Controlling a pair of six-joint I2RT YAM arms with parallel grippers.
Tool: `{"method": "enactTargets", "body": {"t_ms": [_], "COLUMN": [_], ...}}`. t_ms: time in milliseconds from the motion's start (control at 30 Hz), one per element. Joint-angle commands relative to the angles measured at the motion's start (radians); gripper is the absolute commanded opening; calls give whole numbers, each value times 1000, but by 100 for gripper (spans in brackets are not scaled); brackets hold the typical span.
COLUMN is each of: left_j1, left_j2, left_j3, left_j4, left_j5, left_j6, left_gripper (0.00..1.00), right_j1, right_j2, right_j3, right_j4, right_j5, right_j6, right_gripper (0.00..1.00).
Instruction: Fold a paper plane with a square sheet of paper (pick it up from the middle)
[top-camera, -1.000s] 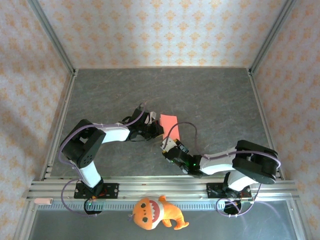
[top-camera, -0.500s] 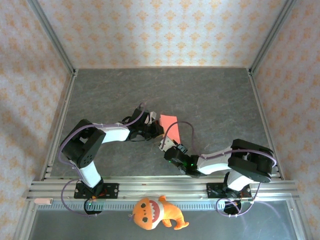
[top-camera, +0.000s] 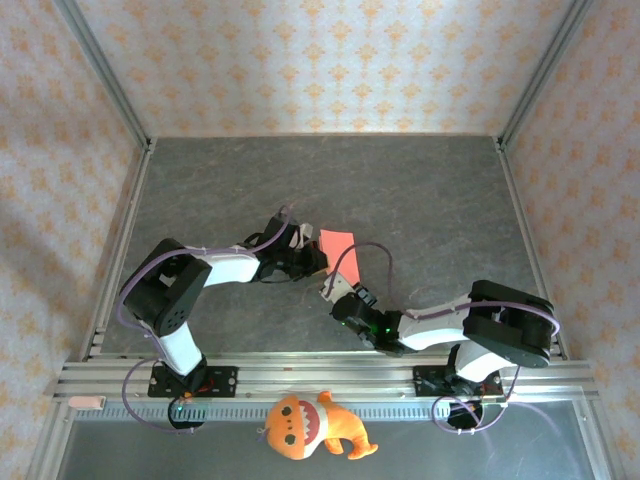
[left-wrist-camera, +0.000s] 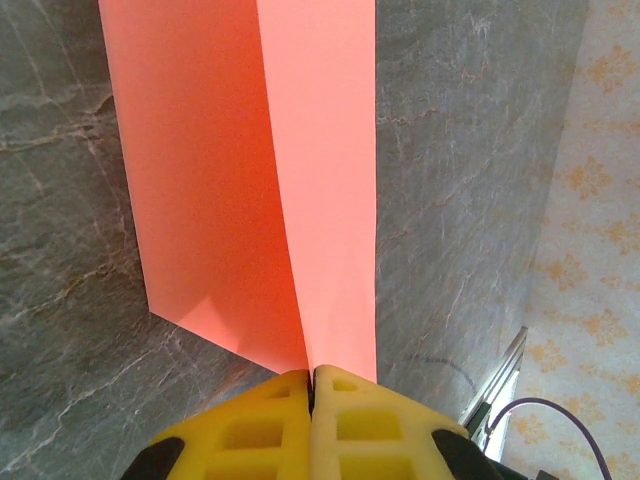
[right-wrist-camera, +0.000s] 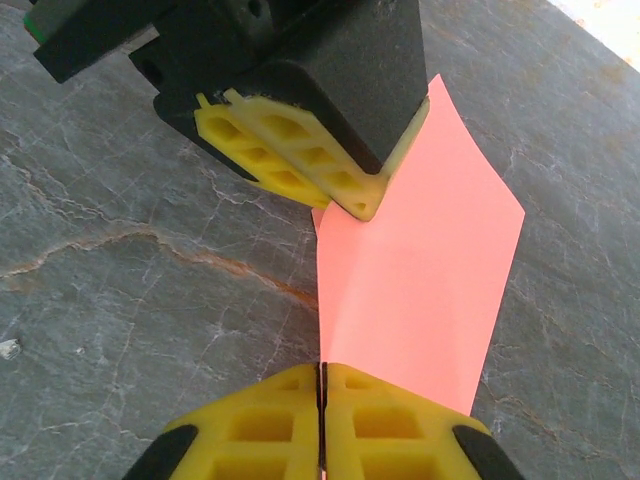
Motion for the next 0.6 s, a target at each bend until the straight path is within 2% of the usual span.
{"method": "enactTargets", "body": {"t_ms": [0,133,167,267,367,500,567], "left_j1": [4,5,5,15,44,94,111], "left_j2": [0,-6,-16,-58,-129,-238,-279], "left_j3": [10,-1,-7,-32,-68,-116,-122], "left_j4": [20,23,29,33,6,-62,-91], "left_j5": [7,-1,-9,-64,-159,-271,-296], "left_j6": [4,1,2,-2,-2,12,26], "left_gripper": [1,5,10,35,46,57,58], "right_j1": [5,5,5,-5,-102,-191,-230], "right_j2": [-13,-10,-12,-23,-61,-67,-51], "right_j3": [-8,-5,-4,8,3,14,44], "right_j4": [12,16,16,-5,8,48,20], "right_j5": [23,13,6,-67,-424,-664,-745], "right_j6": [19,33,39,93,216,370,416], "right_gripper": [6,1,0,0,0,0,0]}}
